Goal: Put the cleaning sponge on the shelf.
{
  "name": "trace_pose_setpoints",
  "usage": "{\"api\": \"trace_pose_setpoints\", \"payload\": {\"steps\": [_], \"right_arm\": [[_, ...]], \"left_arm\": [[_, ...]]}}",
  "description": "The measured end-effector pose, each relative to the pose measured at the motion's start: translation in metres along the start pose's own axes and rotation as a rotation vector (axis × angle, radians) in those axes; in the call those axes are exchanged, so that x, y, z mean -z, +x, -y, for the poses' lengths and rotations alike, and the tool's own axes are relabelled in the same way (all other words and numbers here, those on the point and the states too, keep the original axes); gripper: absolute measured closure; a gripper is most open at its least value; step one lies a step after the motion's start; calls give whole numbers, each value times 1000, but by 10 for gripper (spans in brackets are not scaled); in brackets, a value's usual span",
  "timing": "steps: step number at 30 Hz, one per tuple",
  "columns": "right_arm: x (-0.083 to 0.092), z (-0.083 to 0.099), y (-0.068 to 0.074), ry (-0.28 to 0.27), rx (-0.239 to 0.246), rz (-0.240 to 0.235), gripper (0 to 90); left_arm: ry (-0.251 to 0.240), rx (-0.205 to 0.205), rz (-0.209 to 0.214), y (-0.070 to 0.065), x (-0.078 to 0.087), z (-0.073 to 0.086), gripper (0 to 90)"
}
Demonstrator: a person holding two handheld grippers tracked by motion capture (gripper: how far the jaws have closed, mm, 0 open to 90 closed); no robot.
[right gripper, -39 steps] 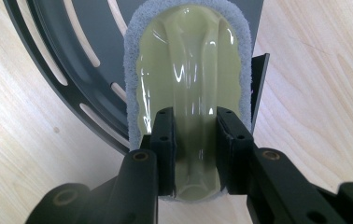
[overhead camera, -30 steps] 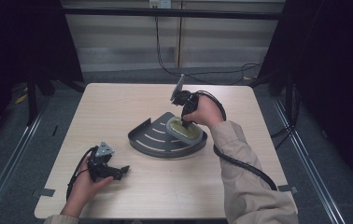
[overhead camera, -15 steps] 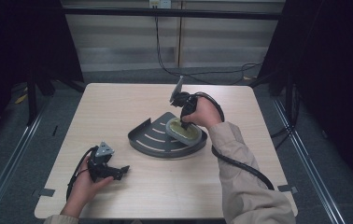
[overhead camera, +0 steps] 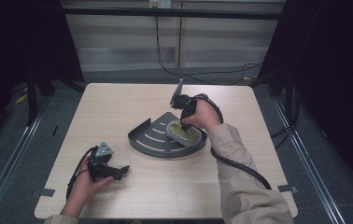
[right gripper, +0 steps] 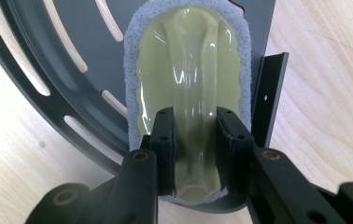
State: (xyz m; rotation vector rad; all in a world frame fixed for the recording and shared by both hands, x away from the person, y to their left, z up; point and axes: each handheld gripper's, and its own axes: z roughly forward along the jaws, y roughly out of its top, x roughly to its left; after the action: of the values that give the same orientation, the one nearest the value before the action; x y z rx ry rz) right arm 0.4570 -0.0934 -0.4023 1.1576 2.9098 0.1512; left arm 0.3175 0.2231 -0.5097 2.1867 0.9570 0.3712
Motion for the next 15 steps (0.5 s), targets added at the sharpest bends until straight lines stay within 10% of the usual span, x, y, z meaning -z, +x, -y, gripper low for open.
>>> {"api": "trace_pose_setpoints", "payload": {"steps": [15], "right_arm": [[-10,2,-3,-3,-6,1,707]], "left_arm": [[-3,2,1,0,0,0,42]]}}
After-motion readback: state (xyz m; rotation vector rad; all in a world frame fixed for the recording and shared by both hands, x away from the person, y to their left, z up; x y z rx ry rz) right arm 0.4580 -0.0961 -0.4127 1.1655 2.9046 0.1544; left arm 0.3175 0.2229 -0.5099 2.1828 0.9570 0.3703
